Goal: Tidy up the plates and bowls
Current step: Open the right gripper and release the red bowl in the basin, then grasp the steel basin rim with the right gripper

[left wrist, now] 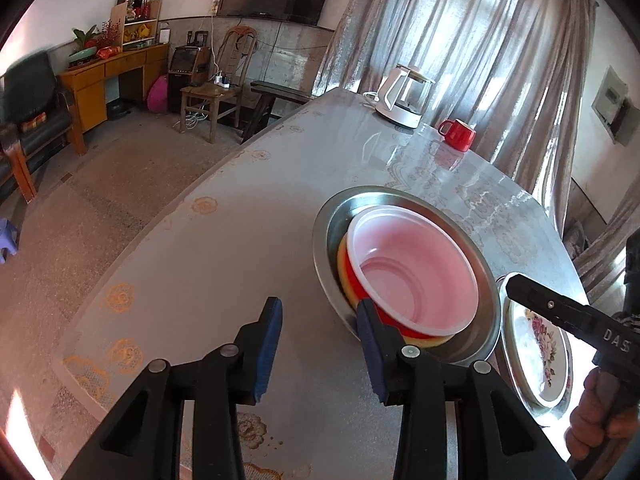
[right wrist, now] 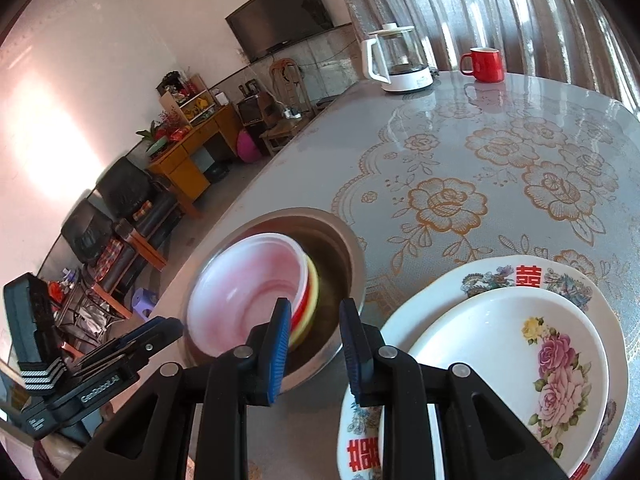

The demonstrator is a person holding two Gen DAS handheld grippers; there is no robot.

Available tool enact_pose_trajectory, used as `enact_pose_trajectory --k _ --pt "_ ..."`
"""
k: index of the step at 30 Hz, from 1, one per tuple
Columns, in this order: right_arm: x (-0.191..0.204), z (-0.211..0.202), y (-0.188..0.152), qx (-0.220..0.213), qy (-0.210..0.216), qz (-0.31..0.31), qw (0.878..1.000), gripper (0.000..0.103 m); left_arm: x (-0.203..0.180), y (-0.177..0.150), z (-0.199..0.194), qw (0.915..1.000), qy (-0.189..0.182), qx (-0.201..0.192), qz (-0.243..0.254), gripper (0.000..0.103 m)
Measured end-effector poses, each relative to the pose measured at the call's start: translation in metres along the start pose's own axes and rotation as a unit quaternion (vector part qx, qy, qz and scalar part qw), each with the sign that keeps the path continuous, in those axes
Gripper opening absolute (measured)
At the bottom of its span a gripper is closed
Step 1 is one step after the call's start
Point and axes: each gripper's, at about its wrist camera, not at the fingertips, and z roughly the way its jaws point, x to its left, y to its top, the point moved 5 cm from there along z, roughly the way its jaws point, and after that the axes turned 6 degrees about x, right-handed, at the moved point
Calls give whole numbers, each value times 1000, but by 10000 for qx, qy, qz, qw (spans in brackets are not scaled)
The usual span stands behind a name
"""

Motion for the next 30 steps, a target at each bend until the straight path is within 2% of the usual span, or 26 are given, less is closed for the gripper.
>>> enact_pose_trajectory --k 2,8,17,24,30 --pt "16 2 -4 68 176 -351 9992 24 -1 0 0 10000 0 -12 4 40" --pt "40 18 -13 361 72 -852 9957 33 -3 1 1 9998 47 -41 172 40" --pt "43 38 -13 388 -866 -1367 9861 33 -4 4 9 9996 31 -38 266 42" --pt "33 40 -8 343 -958 -1175 9878 33 -5 7 17 9997 12 21 259 45" --pt "23 32 -3 201 -765 -820 9935 36 -2 7 20 9999 -45 89 130 47"
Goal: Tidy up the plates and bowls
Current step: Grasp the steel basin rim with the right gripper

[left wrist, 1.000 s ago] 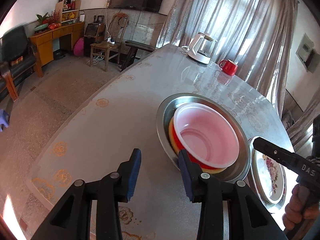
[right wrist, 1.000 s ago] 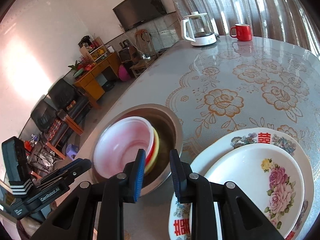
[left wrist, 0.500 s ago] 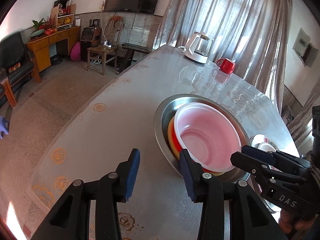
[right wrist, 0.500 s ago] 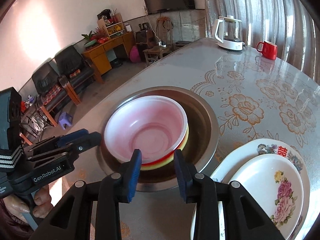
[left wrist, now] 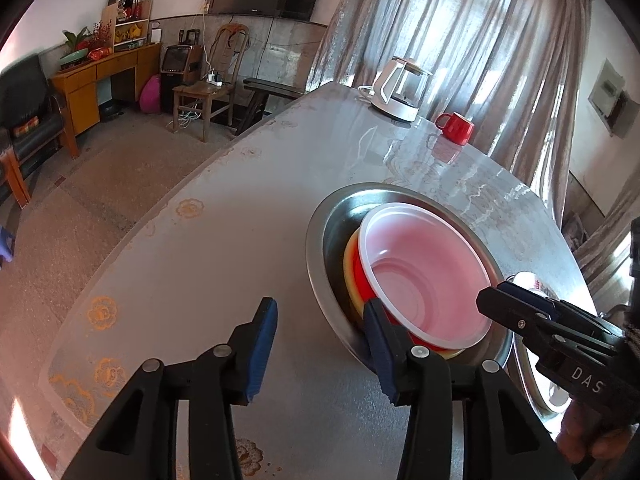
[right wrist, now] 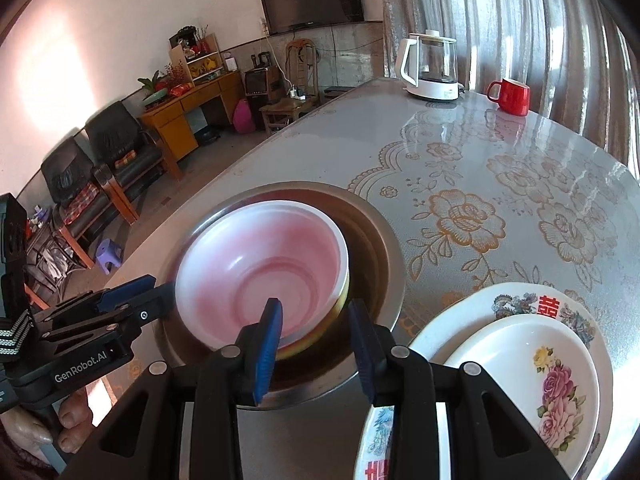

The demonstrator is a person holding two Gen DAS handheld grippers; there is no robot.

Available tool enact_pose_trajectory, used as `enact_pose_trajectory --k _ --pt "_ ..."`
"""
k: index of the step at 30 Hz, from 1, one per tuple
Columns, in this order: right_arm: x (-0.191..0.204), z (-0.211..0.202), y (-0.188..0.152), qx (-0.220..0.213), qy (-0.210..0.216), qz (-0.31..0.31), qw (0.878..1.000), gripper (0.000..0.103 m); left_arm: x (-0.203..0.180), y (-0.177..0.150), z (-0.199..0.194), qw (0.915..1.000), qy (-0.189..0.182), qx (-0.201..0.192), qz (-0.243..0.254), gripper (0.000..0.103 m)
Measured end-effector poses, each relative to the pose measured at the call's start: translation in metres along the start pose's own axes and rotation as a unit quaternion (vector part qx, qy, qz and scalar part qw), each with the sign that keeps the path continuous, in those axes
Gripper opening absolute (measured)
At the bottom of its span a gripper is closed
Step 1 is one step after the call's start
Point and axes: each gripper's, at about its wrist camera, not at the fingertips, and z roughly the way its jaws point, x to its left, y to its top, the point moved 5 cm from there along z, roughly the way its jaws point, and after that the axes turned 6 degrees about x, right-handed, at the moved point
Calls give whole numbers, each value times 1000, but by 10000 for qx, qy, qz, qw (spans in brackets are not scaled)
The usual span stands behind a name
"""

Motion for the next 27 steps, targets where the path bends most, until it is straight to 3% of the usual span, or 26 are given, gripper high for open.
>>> enact_pose_trajectory --k 8,13,17,25,27 --pt "-11 -6 1 -134 219 319 9992 37 1 1 -1 9999 -70 47 -90 45" --pt "-22 -15 1 -292 326 595 9973 39 9 4 -5 9987 -352 63 -349 45" --pt "-31 -14 -1 -206 366 816 9958 39 17 5 -6 9988 -247 6 -434 52" --pt "-40 -12 1 -231 53 841 9962 39 21 8 -6 9987 -241 -100 -434 52" --pt "-38 -11 2 -244 8 746 9969 32 21 8 -6 9987 -242 -106 -432 52"
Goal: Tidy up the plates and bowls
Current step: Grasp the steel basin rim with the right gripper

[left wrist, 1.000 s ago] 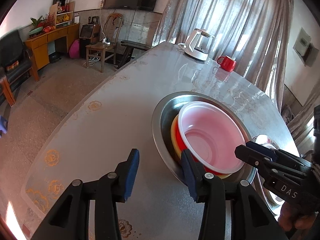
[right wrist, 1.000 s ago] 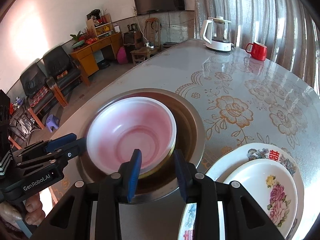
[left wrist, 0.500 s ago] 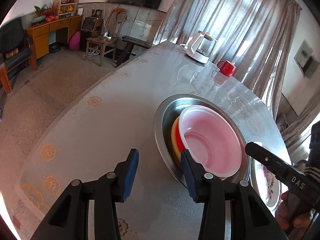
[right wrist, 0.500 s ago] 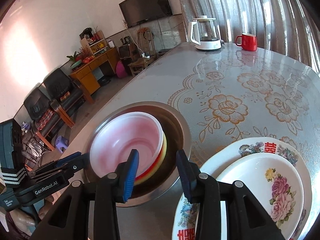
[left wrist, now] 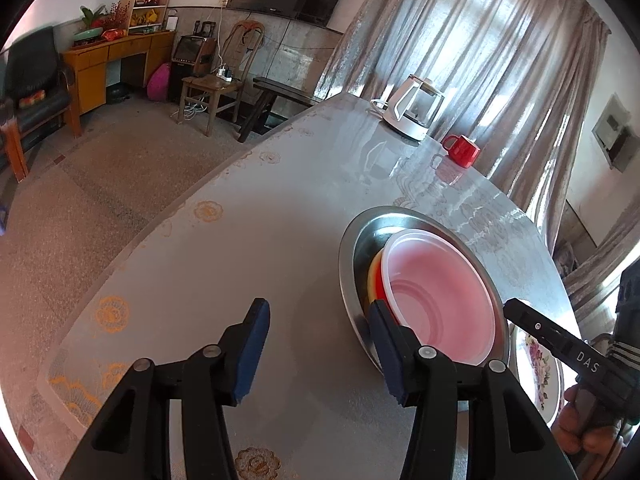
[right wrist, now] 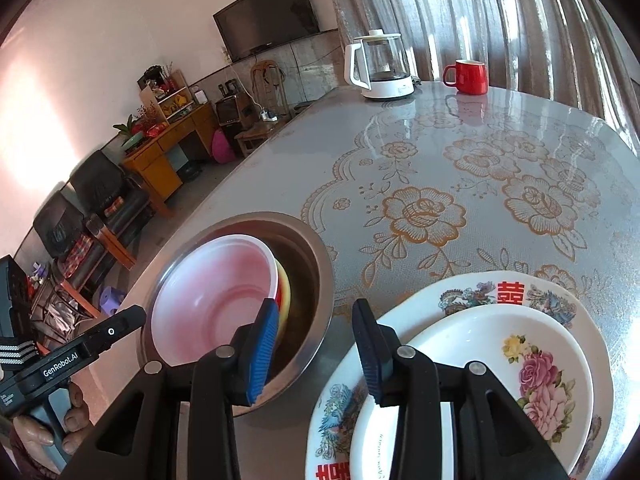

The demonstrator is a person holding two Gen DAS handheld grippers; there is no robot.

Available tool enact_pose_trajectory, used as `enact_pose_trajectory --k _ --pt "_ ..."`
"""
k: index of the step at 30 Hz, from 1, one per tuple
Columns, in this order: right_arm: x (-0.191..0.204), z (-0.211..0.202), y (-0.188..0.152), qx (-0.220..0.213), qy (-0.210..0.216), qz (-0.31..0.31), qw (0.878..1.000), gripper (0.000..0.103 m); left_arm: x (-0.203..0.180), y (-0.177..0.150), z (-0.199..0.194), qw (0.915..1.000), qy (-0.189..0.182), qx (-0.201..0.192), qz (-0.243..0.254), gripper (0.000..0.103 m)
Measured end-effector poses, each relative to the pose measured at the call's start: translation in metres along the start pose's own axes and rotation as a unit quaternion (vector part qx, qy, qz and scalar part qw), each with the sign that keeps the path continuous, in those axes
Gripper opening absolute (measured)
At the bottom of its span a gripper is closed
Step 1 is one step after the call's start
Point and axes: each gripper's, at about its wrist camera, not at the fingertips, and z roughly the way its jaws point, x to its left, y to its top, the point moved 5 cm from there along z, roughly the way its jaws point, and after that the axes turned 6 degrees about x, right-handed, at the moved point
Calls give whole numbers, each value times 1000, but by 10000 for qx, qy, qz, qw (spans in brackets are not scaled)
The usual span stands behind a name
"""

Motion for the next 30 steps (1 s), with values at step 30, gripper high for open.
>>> enact_pose_trajectory --k 30 --pt "-1 32 6 350 -145 -189 9991 15 -9 5 29 9984 -505 230 76 26"
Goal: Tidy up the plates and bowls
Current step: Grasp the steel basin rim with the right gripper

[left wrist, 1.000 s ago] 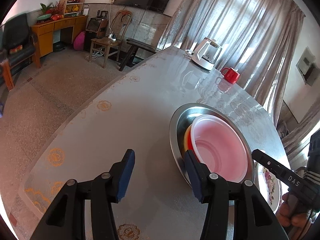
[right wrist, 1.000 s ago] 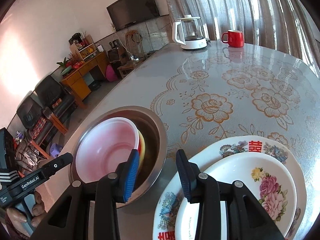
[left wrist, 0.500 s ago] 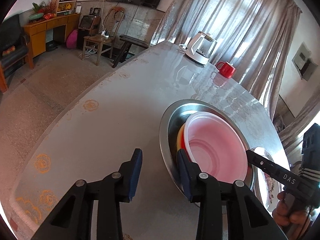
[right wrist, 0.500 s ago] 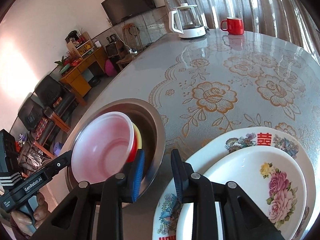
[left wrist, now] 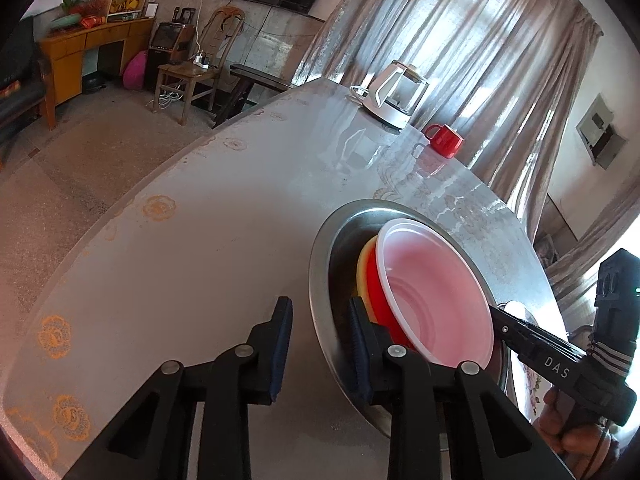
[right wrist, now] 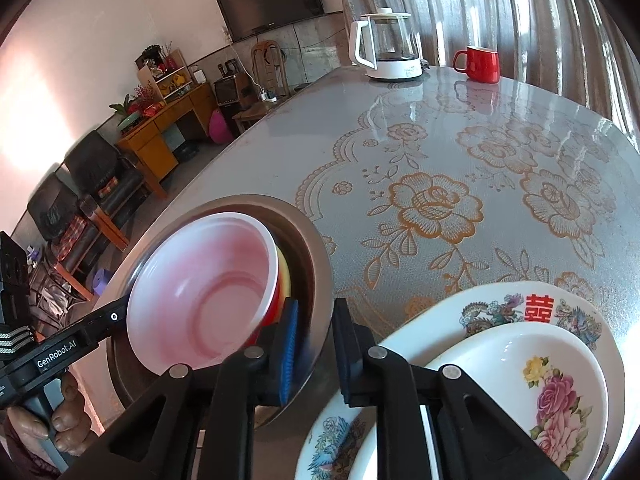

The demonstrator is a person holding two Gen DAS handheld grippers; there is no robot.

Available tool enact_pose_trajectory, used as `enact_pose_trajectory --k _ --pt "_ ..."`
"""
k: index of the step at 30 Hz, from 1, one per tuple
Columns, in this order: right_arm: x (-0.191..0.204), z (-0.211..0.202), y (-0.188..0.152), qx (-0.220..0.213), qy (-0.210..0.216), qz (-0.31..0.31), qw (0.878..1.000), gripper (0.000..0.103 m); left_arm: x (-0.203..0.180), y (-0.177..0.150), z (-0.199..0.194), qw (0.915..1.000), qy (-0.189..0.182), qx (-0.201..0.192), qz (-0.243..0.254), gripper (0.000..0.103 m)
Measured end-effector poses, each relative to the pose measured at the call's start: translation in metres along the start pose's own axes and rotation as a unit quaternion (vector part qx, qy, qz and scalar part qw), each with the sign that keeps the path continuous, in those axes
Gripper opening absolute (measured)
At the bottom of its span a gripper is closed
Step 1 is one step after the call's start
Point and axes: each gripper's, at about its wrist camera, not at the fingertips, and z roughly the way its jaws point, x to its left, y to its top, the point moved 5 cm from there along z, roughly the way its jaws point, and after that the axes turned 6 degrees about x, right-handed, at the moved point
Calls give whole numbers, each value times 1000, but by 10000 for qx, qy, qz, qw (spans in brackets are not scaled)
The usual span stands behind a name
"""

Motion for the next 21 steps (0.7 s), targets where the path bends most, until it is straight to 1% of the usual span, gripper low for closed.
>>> enact_pose_trajectory --k 1,4,7,11,15,21 --pt "1 0 0 5 -13 -12 10000 15 -1 0 -1 10000 -13 -14 14 25" --pt "1 1 0 5 8 0 10000 15 -6 -2 -2 9999 -18 -36 121 17" --pt "3 -4 0 -13 100 36 9999 14 -6 -4 -3 9998 70 -38 178 17" --pt "6 -8 -1 -6 278 85 9996 14 -2 -10 -8 9999 29 -14 96 17" --pt "10 -6 -7 92 409 117 9991 14 1 -16 -15 10000 50 -49 67 18" --pt "14 -3 -14 194 426 104 9989 15 -1 -23 -21 9999 81 -63 134 19"
